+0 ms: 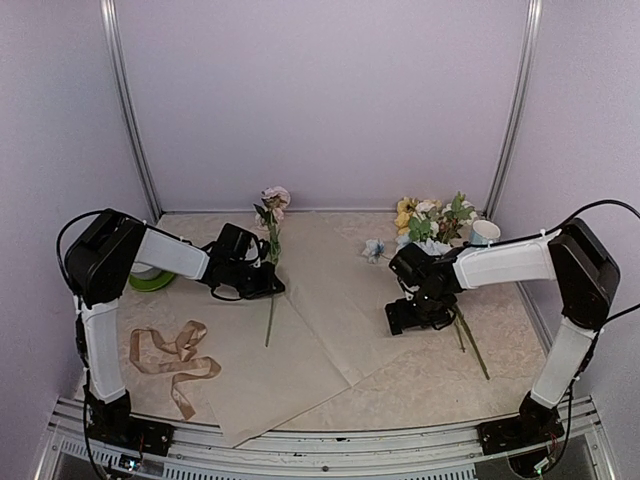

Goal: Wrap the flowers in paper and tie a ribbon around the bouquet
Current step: Place the fake flower on the flattened wrapping paper.

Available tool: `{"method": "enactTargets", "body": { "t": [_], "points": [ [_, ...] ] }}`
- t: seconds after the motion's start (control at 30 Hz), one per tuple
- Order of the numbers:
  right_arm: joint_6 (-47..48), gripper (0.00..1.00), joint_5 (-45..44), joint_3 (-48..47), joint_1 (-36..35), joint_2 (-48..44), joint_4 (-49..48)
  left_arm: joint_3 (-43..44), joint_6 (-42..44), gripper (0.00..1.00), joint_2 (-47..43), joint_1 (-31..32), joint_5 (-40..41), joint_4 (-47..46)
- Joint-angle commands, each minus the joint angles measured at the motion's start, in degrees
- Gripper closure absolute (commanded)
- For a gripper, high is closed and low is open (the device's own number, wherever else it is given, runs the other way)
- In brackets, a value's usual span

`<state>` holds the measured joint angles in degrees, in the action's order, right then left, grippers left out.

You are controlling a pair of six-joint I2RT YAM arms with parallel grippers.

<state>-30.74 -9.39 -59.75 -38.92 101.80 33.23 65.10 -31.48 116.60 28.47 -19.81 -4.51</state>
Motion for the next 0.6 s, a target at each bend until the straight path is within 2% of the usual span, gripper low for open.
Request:
{"method": "enactTargets", "body": {
  "t": [0.0, 0.13, 0.23, 0.3, 0.37, 0.43, 0.57],
  "points": [
    [-2.8, 0.06, -8.5, 6.5, 0.4, 1.6, 7.5, 2.2, 1.7, 0.96, 1.2, 0.2, -0.5, 0.0],
    [-4.5, 0.07, -7.3, 8.7, 0.4, -1.0, 6.8, 3.3, 1.5, 0.83, 1.6, -0.5, 0.2, 1.1],
    [-4.4, 0.07, -6.7, 8.5, 0.4, -2.4, 6.9, 2.9, 0.8, 0.63, 1.3, -0.7, -0.7, 0.7],
    [-4.4, 0.07, -7.3, 7.8, 0.4, -2.9, 8.1, 2.9, 0.1, 0.53, 0.4, -0.6, -1.8, 1.3],
    [-3.9, 0.07, -7.3, 6.7, 0.4, -3.9, 8.9, 2.5, 0.7, 0.46, -1.9, -0.4, -0.8, 2.4],
    [-2.0, 0.08, -5.7, 4.5, 0.3, -5.9, 9.0, 2.4, 2.4, 0.41, -4.8, -0.1, 3.6, 5.0],
    [3.1, 0.14, 0.2, -0.5, 0.6, -11.7, 7.3, 1.3, 5.2, 0.37, -10.9, 0.1, 9.7, 9.1]
  ]
}}
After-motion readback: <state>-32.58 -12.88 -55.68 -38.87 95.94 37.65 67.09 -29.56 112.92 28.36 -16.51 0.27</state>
